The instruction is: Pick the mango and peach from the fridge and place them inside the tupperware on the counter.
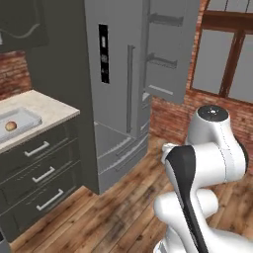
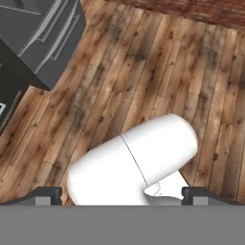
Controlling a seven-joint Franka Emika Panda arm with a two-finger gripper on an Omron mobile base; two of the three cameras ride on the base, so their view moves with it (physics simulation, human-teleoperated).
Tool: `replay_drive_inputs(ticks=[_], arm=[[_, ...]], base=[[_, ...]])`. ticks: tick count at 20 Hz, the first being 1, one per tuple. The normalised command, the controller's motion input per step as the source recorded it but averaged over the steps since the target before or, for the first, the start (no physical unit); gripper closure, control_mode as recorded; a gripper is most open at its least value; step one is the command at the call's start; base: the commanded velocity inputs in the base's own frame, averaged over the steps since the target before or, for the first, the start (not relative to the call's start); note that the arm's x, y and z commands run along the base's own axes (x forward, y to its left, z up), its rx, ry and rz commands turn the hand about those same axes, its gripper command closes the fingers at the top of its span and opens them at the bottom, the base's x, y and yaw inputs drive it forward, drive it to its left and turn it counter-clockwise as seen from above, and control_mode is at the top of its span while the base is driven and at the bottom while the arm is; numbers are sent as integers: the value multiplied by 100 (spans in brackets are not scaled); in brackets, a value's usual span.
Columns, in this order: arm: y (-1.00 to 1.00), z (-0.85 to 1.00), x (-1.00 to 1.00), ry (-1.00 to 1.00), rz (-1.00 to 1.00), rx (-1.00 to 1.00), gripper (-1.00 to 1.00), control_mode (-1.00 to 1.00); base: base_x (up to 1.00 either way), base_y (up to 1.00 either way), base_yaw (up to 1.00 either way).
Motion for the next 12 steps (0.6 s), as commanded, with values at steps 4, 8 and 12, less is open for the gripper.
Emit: replay_drive_inputs(ticks=[4,8,12], arm=[[0,0,0,0,0,0,-100,100],[0,0,0,0,0,0,-100,100],[0,0,0,0,0,0,-100,100]], base=[[-4,-89,-5],[24,-86,0],[49,-76,4]])
